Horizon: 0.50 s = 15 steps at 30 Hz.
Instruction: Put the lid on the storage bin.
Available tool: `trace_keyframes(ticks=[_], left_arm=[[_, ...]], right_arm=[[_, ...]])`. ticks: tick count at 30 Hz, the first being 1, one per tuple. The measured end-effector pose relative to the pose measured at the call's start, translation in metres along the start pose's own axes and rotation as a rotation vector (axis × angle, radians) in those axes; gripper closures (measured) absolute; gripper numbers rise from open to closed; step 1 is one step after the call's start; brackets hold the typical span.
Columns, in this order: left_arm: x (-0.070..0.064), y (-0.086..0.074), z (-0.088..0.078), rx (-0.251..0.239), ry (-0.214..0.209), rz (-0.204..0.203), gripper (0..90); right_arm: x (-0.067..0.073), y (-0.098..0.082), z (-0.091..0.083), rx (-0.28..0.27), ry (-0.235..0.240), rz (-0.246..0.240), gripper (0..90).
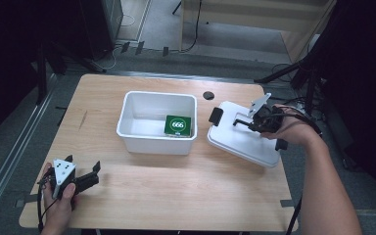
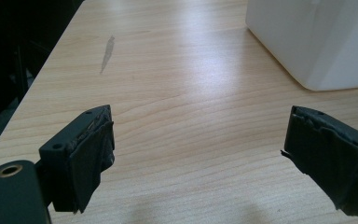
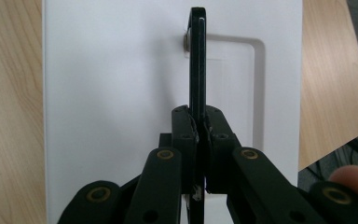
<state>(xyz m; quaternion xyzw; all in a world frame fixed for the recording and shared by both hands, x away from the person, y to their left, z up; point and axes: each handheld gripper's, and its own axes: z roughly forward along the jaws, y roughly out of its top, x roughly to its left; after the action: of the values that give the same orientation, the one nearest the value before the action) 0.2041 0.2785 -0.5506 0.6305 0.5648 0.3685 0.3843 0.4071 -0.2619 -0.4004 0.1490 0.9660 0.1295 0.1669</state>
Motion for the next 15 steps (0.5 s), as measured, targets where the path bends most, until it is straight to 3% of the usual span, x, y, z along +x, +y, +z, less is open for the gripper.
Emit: trace_keyframes(ticks=[15], left_arm=[[0.0, 0.0, 0.0, 0.0, 0.001, 0.0, 9.0]], right_arm=[[-0.006, 0.011, -0.038, -0.06, -0.025, -0.064, 85.7]])
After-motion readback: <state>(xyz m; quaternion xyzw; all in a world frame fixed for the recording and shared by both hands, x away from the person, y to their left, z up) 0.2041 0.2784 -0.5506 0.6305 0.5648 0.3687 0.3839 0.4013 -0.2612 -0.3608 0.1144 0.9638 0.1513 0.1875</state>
